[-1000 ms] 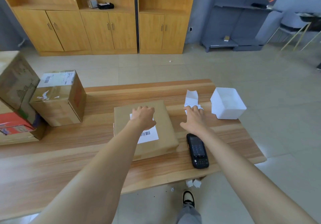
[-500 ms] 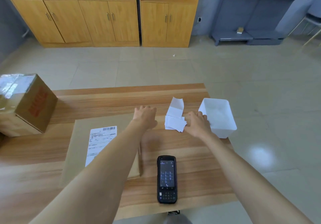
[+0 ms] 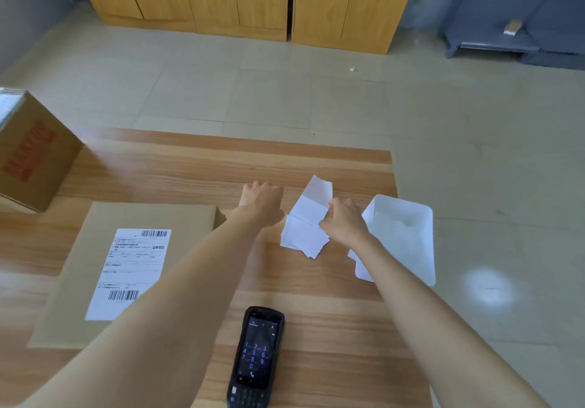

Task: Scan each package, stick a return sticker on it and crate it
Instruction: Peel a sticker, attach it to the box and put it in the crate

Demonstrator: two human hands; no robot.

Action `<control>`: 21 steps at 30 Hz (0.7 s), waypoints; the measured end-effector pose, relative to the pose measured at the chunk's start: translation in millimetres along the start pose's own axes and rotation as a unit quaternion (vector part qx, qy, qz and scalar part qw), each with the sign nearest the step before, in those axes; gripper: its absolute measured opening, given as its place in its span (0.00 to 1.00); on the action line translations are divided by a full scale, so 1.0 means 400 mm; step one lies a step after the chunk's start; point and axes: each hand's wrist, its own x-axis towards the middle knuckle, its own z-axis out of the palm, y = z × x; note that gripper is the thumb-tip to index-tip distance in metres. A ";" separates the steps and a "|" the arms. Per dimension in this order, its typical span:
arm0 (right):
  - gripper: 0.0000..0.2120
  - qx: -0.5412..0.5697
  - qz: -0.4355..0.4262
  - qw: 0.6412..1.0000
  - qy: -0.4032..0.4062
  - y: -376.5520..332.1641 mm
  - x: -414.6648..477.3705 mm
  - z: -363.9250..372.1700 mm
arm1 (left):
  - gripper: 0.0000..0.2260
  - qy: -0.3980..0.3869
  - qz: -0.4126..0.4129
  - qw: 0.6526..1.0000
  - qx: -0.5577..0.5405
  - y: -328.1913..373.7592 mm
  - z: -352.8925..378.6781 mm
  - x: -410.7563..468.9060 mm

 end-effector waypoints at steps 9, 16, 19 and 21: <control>0.25 0.031 0.006 0.998 -0.045 0.027 0.161 0.026 | 0.19 -0.023 -0.027 0.999 -0.026 -0.015 0.057 0.110; 0.22 0.039 0.034 0.997 -0.065 0.024 0.215 0.055 | 0.19 -0.036 -0.036 0.998 -0.032 -0.033 0.078 0.120; 0.21 0.045 0.038 0.997 -0.055 0.023 0.222 0.060 | 0.19 -0.038 -0.037 0.998 -0.039 -0.041 0.084 0.115; 0.21 0.058 0.038 0.997 -0.042 0.020 0.217 0.058 | 0.20 -0.040 -0.040 0.998 -0.040 -0.049 0.082 0.107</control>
